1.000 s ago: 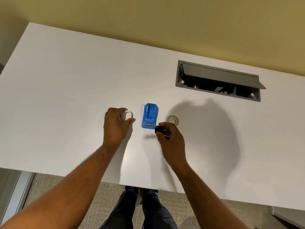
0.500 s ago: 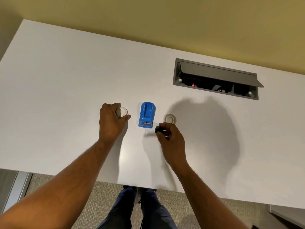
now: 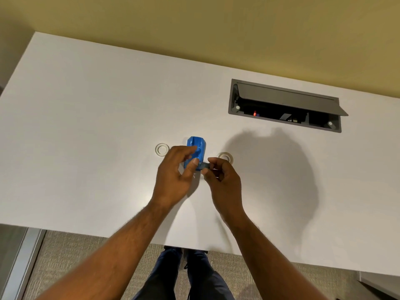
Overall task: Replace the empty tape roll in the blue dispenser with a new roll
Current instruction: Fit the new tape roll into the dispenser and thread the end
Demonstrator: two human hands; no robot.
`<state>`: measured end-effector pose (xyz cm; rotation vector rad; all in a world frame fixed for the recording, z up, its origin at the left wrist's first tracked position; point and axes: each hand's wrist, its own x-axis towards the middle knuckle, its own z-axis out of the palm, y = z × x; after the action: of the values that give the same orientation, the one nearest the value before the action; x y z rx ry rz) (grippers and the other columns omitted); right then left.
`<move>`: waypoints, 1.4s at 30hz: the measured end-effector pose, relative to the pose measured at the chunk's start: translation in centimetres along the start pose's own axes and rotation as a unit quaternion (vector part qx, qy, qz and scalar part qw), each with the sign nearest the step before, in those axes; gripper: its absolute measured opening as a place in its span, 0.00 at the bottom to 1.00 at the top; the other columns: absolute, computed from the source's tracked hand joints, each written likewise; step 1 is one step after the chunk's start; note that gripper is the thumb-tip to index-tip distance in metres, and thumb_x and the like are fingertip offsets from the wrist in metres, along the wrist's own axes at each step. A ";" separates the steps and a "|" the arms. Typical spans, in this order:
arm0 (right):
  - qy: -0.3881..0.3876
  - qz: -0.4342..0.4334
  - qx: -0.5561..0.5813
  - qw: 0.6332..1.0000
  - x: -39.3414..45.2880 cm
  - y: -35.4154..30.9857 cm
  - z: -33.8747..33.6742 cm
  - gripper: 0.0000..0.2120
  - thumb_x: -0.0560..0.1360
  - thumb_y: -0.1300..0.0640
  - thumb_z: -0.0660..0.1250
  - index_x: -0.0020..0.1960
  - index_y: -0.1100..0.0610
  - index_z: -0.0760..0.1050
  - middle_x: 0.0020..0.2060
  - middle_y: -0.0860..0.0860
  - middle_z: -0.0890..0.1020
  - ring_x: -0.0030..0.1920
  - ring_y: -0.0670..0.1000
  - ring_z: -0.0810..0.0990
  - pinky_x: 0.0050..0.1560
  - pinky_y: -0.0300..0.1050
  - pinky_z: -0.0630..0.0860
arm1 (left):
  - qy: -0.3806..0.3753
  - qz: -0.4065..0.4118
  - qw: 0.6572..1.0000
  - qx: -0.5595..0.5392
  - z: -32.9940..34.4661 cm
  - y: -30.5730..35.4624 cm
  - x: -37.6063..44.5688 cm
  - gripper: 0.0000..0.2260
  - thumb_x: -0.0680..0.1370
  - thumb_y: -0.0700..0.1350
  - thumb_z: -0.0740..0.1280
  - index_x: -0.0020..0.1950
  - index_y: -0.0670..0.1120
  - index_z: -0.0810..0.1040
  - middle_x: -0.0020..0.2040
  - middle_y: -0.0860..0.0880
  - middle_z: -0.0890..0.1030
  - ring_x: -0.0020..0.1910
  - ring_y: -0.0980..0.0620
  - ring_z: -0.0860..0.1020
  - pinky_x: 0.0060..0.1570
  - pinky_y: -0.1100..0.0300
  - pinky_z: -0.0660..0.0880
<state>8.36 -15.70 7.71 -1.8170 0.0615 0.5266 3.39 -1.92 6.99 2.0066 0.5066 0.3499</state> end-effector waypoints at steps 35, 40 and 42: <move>0.062 -0.080 -0.313 0.944 4.9 2.8 -3.7 0.29 0.72 0.64 0.72 0.71 0.55 0.70 0.65 0.53 0.74 0.64 0.55 0.73 0.61 0.39 0.66 | -0.042 0.006 0.999 0.019 0.0 -0.8 0.1 0.15 0.80 0.40 0.69 0.66 0.51 0.80 0.56 0.60 0.80 0.55 0.62 0.80 0.56 0.74 0.72; 0.048 -0.111 -0.378 0.918 5.4 2.8 -2.9 0.30 0.70 0.56 0.76 0.70 0.53 0.70 0.63 0.51 0.76 0.61 0.54 0.73 0.56 0.38 0.66 | -0.044 0.001 0.999 0.013 -0.1 -0.8 0.2 0.15 0.80 0.40 0.69 0.66 0.52 0.80 0.56 0.60 0.80 0.54 0.61 0.80 0.56 0.70 0.74; 0.051 -0.116 -0.377 0.917 5.5 2.8 -2.5 0.30 0.70 0.56 0.76 0.69 0.52 0.69 0.62 0.50 0.77 0.60 0.53 0.74 0.54 0.39 0.67 | -0.044 0.002 0.999 0.014 -0.1 -0.7 0.2 0.15 0.80 0.40 0.69 0.66 0.52 0.80 0.56 0.59 0.80 0.54 0.59 0.81 0.56 0.69 0.75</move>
<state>13.22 -17.71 3.62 -2.5626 -0.3280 0.2969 3.37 -1.46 6.38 2.0409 0.4532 0.2567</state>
